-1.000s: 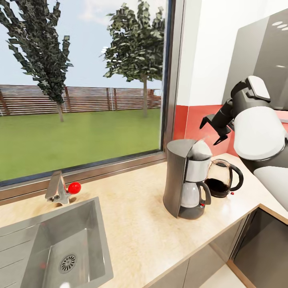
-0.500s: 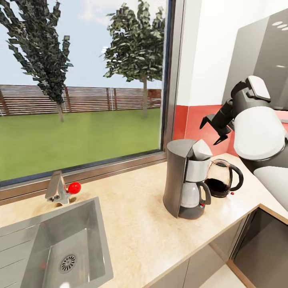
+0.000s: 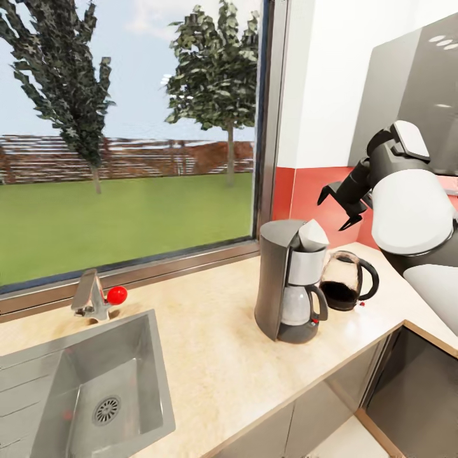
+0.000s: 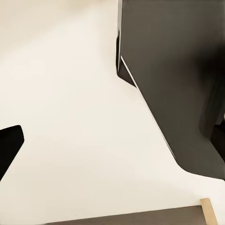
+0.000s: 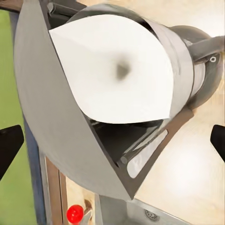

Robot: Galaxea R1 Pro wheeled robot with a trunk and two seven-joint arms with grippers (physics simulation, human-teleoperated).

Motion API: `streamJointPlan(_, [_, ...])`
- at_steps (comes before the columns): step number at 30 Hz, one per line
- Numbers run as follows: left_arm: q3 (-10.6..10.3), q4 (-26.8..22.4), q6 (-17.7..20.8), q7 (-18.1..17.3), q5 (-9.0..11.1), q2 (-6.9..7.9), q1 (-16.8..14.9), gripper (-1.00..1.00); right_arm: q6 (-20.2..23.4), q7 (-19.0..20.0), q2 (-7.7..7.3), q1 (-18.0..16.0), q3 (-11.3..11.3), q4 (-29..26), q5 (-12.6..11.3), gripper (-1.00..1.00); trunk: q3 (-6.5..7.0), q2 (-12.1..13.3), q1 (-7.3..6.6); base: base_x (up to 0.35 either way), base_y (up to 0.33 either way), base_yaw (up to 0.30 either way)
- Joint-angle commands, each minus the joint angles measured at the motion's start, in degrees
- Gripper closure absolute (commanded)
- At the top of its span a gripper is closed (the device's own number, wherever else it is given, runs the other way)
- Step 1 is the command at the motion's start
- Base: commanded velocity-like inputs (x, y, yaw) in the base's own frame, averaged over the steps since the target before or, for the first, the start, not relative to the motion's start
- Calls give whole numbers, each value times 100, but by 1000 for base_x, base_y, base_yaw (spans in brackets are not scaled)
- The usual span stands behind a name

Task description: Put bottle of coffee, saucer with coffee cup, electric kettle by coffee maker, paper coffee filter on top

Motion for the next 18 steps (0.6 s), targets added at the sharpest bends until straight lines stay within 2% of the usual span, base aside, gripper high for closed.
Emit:
streamJointPlan(1, [13, 5, -20, 17, 13, 0, 0, -100, 58, -39, 8, -1, -24, -5, -23, -100, -1, -3, 0, -236, -98, 0])
streamJointPlan(7, [17, 6, -20, 17, 13, 2, 0, -100, 57, -39, 33, -1, -15, 6, -23, -100, -1, -3, 0, -191, -28, 0])
streamJointPlan(14, [28, -3, -43, 15, 18, 8, 0, -100, 62, -39, 77, 9, -8, 20, 2, -100, -1, -3, 0, -73, -32, 0])
streamJointPlan(18, [34, -25, -38, 17, 22, 12, -2, -100, 63, -39, 114, 375, -6, 22, 18, -100, -1, -3, 0, -217, -184, 0])
